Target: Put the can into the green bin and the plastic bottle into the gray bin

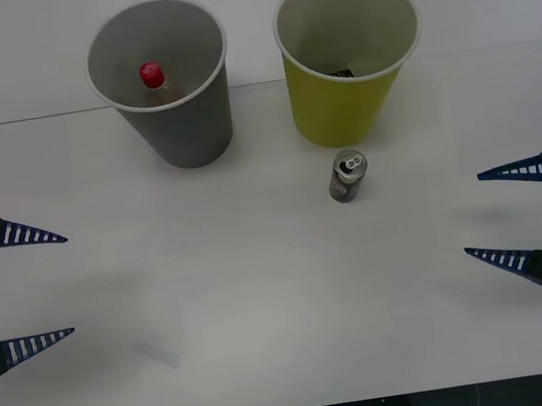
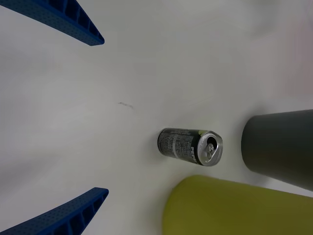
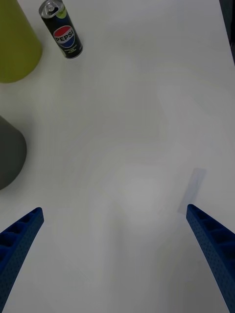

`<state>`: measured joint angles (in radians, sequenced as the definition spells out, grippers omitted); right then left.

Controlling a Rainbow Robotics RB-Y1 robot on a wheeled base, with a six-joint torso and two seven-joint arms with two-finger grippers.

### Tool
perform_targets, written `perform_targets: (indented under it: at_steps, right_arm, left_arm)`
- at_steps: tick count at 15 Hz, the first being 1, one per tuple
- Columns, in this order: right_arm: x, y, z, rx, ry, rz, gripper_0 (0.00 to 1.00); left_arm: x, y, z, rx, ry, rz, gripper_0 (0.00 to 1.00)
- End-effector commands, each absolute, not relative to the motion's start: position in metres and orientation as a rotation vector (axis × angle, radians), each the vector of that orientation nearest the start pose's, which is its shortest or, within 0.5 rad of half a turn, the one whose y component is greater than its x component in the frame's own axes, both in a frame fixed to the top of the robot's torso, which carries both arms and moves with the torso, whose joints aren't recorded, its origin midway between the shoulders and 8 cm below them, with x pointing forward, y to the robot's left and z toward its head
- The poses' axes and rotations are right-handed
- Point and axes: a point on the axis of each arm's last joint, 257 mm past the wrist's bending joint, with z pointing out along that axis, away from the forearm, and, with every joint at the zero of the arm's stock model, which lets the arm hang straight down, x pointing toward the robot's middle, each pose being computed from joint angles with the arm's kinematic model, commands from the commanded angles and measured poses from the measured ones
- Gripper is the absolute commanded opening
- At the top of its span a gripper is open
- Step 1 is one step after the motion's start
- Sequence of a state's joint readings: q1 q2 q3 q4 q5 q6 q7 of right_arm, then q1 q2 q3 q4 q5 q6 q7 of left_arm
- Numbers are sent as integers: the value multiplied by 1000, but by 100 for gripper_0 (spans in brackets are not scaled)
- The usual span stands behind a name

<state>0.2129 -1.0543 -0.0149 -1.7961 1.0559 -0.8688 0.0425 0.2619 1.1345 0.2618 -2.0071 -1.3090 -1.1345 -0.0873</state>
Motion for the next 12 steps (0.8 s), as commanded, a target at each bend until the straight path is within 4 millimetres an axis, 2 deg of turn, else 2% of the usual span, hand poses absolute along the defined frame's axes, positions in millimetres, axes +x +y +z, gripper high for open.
perform_targets:
  at_steps: [1,7,12]
  right_arm:
    - [386,-264,-207,-1149,1632,380,100]
    - [399,-245,-219,-989,1637,398,100]
    - [428,-224,-231,-862,1610,432,100]
  left_arm:
    - [341,286,-167,1762,1444,-118,100]
    - [341,286,-167,1762,1444,-118,100]
    - [341,286,-167,1762,1444,-118,100]
